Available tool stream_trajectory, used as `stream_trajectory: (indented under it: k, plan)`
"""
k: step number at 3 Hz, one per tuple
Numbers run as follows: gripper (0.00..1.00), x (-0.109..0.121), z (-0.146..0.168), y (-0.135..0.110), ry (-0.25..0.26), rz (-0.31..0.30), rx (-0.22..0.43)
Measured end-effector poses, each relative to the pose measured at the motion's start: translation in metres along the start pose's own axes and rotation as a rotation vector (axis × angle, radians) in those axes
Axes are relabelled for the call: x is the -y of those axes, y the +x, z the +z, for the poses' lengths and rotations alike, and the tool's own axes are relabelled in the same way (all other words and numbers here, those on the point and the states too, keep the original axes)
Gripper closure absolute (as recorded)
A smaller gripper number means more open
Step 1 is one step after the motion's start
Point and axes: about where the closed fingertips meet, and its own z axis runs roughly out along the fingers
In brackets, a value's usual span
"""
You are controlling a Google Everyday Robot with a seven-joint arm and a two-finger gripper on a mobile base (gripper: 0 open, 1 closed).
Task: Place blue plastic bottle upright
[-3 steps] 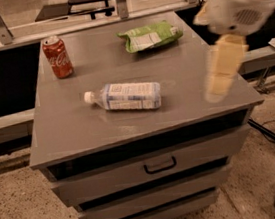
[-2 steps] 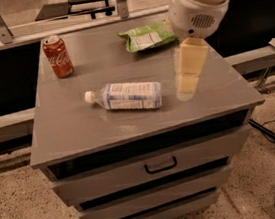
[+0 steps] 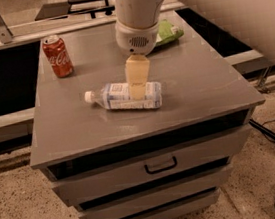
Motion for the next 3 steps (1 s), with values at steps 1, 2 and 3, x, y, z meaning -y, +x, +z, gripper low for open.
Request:
stream_trajectory:
  k: [1,2,3]
  plan:
    - [0.0,0.016,0.026,-0.018,-0.025,0.056,-0.013]
    - [0.0,0.021,0.042,-0.033,-0.049,0.091,-0.022]
    - [0.0,0.018,0.053,-0.043,-0.062,0.105,-0.03]
